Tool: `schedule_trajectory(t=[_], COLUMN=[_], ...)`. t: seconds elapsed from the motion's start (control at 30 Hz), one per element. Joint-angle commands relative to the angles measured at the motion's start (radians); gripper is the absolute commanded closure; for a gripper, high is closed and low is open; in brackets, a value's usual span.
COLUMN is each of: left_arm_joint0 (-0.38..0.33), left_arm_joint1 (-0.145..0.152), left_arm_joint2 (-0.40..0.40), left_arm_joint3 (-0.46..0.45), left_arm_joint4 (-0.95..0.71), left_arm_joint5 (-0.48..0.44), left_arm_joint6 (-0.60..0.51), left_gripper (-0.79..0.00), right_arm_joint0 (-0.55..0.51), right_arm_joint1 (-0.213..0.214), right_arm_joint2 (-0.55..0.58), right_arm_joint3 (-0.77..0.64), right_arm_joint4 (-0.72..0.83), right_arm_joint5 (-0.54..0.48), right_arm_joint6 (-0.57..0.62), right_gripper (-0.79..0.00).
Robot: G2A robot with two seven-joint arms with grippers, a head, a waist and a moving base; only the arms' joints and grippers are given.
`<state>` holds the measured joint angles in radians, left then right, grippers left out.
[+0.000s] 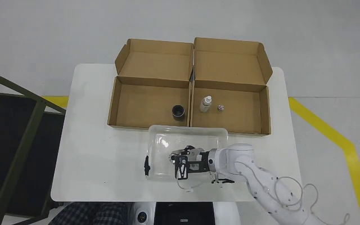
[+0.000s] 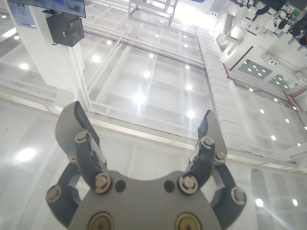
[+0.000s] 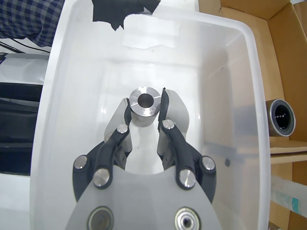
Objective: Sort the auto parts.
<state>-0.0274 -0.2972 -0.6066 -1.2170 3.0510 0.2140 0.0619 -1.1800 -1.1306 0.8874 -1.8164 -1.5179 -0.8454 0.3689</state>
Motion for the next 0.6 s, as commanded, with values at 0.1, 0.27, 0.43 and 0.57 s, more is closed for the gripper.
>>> schedule_trajectory(t=[0.1,0.27,0.43,0.57], left_arm_joint0=[0.0,0.0,0.0,0.0], left_arm_joint1=[0.0,0.0,0.0,0.0], left_arm_joint2=[0.0,0.0,0.0,0.0], left_arm_joint3=[0.0,0.0,0.0,0.0], left_arm_joint4=[0.0,0.0,0.0,0.0], left_arm_joint5=[0.0,0.0,0.0,0.0], left_arm_joint6=[0.0,0.0,0.0,0.0], left_gripper=[-0.785,-0.785,-0.785,-0.785], right_arm_joint0=[-0.003,-0.006,-0.012,-0.015], right_arm_joint1=[0.003,0.007,0.011,0.012], right_arm_joint2=[0.009,0.016,0.024,0.021], right_arm_joint3=[0.011,0.011,-0.002,-0.002], right_arm_joint4=[-0.007,-0.016,-0.017,-0.017], right_arm_joint5=[0.004,0.0,-0.006,-0.004], right_arm_joint6=[0.002,0.004,0.005,0.003], right_gripper=[0.0,-0.265,-0.308,-0.311])
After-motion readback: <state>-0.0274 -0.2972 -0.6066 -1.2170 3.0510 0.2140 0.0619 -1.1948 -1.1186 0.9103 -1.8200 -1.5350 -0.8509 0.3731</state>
